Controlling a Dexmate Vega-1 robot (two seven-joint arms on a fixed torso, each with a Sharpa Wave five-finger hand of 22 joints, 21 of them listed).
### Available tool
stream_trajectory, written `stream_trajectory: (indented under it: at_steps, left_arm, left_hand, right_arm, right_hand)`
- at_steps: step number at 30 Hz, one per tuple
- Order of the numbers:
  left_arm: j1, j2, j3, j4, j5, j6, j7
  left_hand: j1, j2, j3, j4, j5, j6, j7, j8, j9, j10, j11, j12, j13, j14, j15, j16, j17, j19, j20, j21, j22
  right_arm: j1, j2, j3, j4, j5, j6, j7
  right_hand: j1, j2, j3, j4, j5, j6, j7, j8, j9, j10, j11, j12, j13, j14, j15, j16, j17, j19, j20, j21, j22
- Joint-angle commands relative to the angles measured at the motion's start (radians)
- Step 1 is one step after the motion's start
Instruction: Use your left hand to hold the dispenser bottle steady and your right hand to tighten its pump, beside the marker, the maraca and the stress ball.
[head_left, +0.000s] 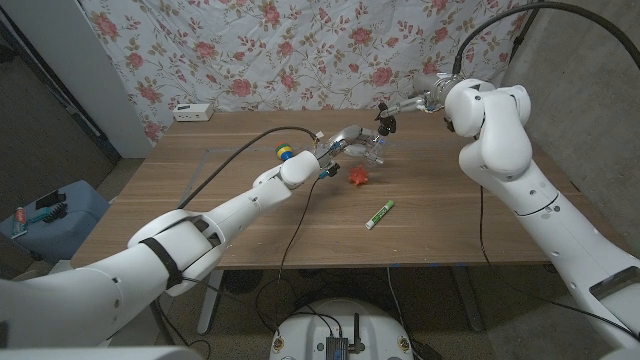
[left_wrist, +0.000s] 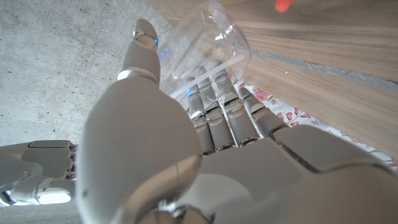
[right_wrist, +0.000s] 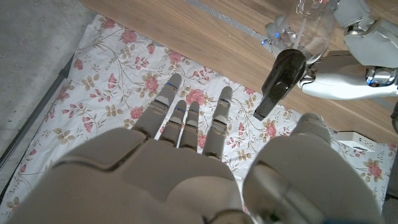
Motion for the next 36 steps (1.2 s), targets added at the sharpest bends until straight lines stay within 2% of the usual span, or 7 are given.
stream_trajectory:
  at_steps: [1, 12, 15, 23, 25, 31, 36]
  left_arm:
    - [0.002, 0.015, -0.005, -0.037, -0.006, 0.034, -0.019]
    - [-0.008, 0.0, -0.004, -0.011, -0.025, 0.038, -0.043]
    - [-0.016, -0.011, -0.005, 0.011, -0.039, 0.035, -0.059]
    - [-0.026, -0.022, -0.006, 0.034, -0.059, 0.038, -0.081]
    - [-0.03, -0.026, -0.007, 0.045, -0.065, 0.036, -0.087]
    - [-0.047, -0.044, -0.005, 0.09, -0.077, 0.019, -0.105]
    - [-0.064, -0.06, -0.003, 0.131, -0.082, -0.007, -0.114]
  left_hand:
    - [-0.016, 0.123, 0.142, 0.134, 0.002, 0.202, -0.053, 0.007, 0.004, 0.072, -0.06, 0.008, 0.004, 0.069, -0.126, 0.004, 0.004, 0.002, -0.089, -0.001, 0.002]
    - [-0.015, 0.121, 0.141, 0.133, 0.002, 0.211, -0.058, 0.009, 0.004, 0.071, -0.06, 0.008, 0.004, 0.072, -0.128, 0.005, 0.004, 0.003, -0.089, -0.001, 0.002]
    - [-0.014, 0.121, 0.142, 0.133, 0.002, 0.21, -0.057, 0.008, 0.004, 0.071, -0.06, 0.007, 0.003, 0.07, -0.128, 0.003, 0.003, 0.002, -0.088, -0.001, 0.002]
    - [-0.015, 0.119, 0.142, 0.133, 0.002, 0.21, -0.057, 0.008, 0.004, 0.07, -0.061, 0.006, 0.003, 0.067, -0.126, 0.001, 0.002, 0.003, -0.088, -0.001, 0.002]
    - [-0.015, 0.12, 0.142, 0.133, 0.002, 0.21, -0.055, 0.008, 0.004, 0.071, -0.061, 0.006, 0.002, 0.067, -0.127, 0.001, 0.003, 0.003, -0.088, -0.001, 0.002]
    - [-0.016, 0.119, 0.143, 0.133, 0.002, 0.21, -0.055, 0.007, 0.004, 0.073, -0.062, 0.006, 0.001, 0.067, -0.127, 0.0, 0.001, 0.004, -0.087, 0.0, 0.002]
    - [-0.018, 0.119, 0.142, 0.134, 0.002, 0.21, -0.056, 0.006, 0.004, 0.073, -0.063, 0.006, 0.001, 0.066, -0.129, 0.0, 0.001, 0.003, -0.087, 0.0, 0.002]
  right_arm:
    - [-0.011, -0.143, 0.031, -0.043, 0.222, 0.039, -0.136]
    - [-0.024, -0.259, 0.045, -0.043, 0.341, 0.095, -0.285]
    - [-0.021, -0.282, 0.039, -0.033, 0.363, 0.12, -0.326]
    - [-0.003, -0.342, 0.021, 0.013, 0.42, 0.217, -0.421]
    - [-0.005, -0.352, 0.027, 0.028, 0.442, 0.243, -0.453]
    - [0.003, -0.377, 0.02, 0.071, 0.465, 0.309, -0.525]
    - [-0.003, -0.391, 0.025, 0.101, 0.477, 0.352, -0.592]
  right_hand:
    - [0.027, 0.003, 0.003, -0.012, 0.007, -0.007, -0.037, 0.004, 0.003, -0.013, -0.011, 0.005, 0.005, -0.008, -0.001, 0.005, -0.001, -0.011, 0.003, 0.0, -0.001]
    - [0.092, 0.003, 0.01, -0.045, 0.011, -0.082, -0.075, 0.0, 0.002, -0.051, -0.03, 0.006, 0.005, -0.034, -0.005, 0.007, -0.002, -0.028, 0.005, 0.0, -0.001]
    - [0.155, 0.019, 0.027, -0.074, 0.018, -0.07, -0.077, 0.017, 0.002, -0.055, -0.05, 0.012, 0.006, -0.04, -0.016, 0.011, -0.003, -0.036, 0.004, 0.002, -0.001]
    - [0.248, 0.019, 0.041, -0.116, 0.023, -0.087, -0.079, 0.02, 0.001, -0.091, -0.072, 0.01, 0.007, -0.066, -0.036, 0.009, -0.005, -0.062, -0.008, -0.001, -0.001]
    - [0.288, 0.023, 0.047, -0.128, 0.025, -0.088, -0.079, 0.023, 0.001, -0.088, -0.097, 0.015, 0.008, -0.067, -0.061, 0.012, -0.005, -0.071, -0.019, 0.0, 0.0]
    - [0.339, 0.015, 0.046, -0.137, 0.024, -0.092, -0.08, 0.025, 0.001, -0.101, -0.127, 0.015, 0.008, -0.075, -0.091, 0.013, -0.005, -0.078, -0.033, 0.002, 0.0]
    - [0.401, 0.004, 0.046, -0.144, 0.023, -0.095, -0.08, 0.025, 0.001, -0.107, -0.166, 0.018, 0.009, -0.084, -0.128, 0.013, -0.005, -0.098, -0.071, 0.0, 0.001]
